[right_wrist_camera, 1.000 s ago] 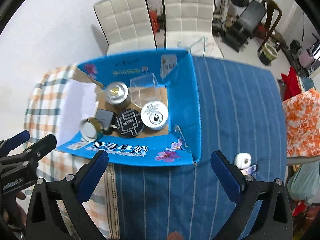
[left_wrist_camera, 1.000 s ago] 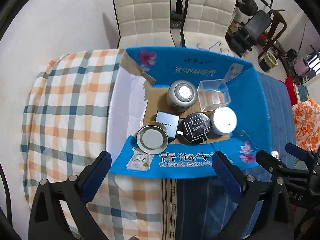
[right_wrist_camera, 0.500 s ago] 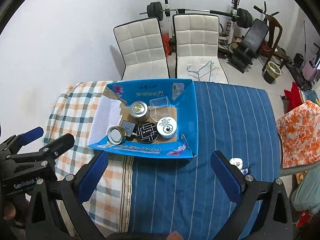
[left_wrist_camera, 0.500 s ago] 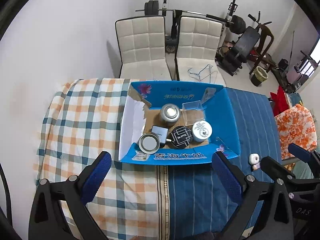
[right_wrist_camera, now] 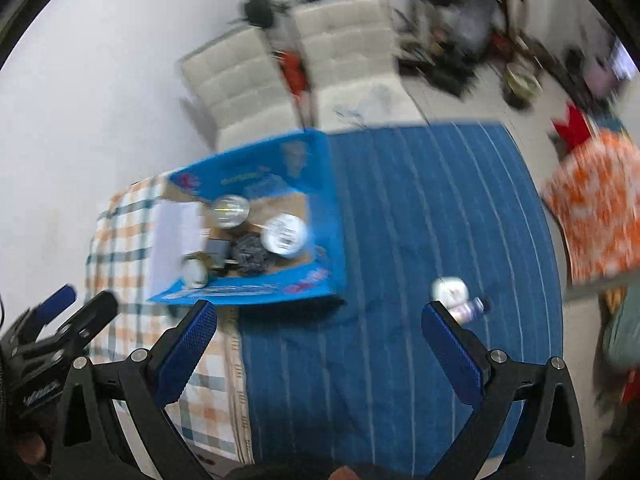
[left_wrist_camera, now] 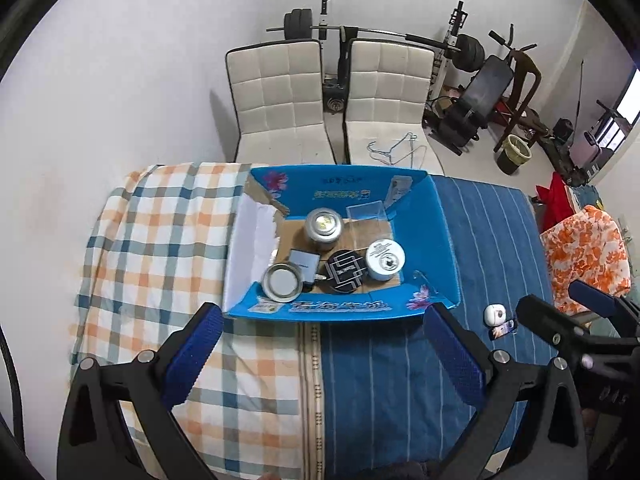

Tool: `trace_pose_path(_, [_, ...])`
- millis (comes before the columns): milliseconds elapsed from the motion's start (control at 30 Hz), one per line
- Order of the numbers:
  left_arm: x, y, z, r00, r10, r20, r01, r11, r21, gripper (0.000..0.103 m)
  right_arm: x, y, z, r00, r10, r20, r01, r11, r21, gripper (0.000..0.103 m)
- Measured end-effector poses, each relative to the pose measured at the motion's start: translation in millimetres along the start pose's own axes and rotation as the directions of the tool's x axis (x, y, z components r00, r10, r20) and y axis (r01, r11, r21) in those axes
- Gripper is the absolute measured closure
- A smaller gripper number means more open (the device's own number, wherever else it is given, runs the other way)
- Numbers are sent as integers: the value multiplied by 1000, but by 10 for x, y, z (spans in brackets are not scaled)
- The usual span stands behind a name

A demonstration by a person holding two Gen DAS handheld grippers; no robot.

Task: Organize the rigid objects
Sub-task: 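Move the right gripper to the small bottle while the left gripper approaches the white earbud case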

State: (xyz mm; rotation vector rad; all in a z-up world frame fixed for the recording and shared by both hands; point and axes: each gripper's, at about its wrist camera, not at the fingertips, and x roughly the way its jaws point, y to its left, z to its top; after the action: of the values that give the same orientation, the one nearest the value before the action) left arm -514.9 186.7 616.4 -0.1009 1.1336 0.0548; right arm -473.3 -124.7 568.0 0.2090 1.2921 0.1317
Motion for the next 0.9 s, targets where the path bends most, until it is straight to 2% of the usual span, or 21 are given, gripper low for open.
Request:
trace_pose_path(167, [306, -488, 2, 999, -32, -22, 33, 998, 51, 0, 394, -953, -9, 995, -75, -67, 87, 978, 190, 0])
trace_pose_path(233, [500, -766, 19, 997, -58, -52, 62, 994, 87, 0, 661, -1428, -41, 988, -108, -110, 135, 950, 281, 0])
trace_pose_path(267, [599, -917, 34, 995, -70, -70, 77, 991, 106, 0, 763, -1577, -51, 986, -105, -129, 141, 940, 312, 0])
trace_pose_path(333, [790, -1230, 50, 992, -94, -86, 106, 983, 149, 0, 1134, -2015, -127, 979, -76, -186, 150, 894, 422, 0])
trace_pose_path(367, [862, -1345, 60, 992, -92, -90, 106, 981, 163, 0, 1277, -2143, -136, 976, -62, -211, 154, 878, 454, 0])
trace_pose_path(433, [1099, -1674, 65, 993, -70, -90, 88, 974, 209, 0, 1632, -2390, -224, 966, -24, -257, 160, 839, 520, 6])
trace_pose_path(533, [1407, -1992, 46, 995, -14, -96, 38, 967, 252, 0, 2006, -2547, -317, 952, -2, -306, 179, 815, 551, 25])
trace_pose_path(567, [1557, -2128, 19, 995, 33, -92, -6, 960, 278, 0, 2059, -2569, -327, 950, -8, -313, 189, 812, 552, 31])
trace_pose_path(600, [1654, -2209, 1, 994, 62, -91, -32, 954, 299, 0, 2154, -2601, -342, 949, -9, -315, 192, 808, 557, 34])
trace_pose_path(633, [1751, -2275, -16, 992, 88, -93, -55, 946, 318, 0, 2186, -2612, -349, 950, -11, -313, 194, 806, 559, 31])
trace_pose_path(700, [1953, -2411, -71, 985, 138, -102, -93, 930, 356, 0, 2170, -2629, -316, 963, -23, -269, 180, 799, 574, 31])
trace_pose_path(867, [2219, -2577, -185, 973, 174, -148, -103, 913, 396, 0, 2177, -2591, -305, 963, 0, -268, 155, 816, 557, 38])
trace_pose_path(900, [2242, -2602, -206, 972, 178, -155, -102, 909, 405, 0, 2186, -2603, -337, 961, 29, -276, 138, 812, 567, 39])
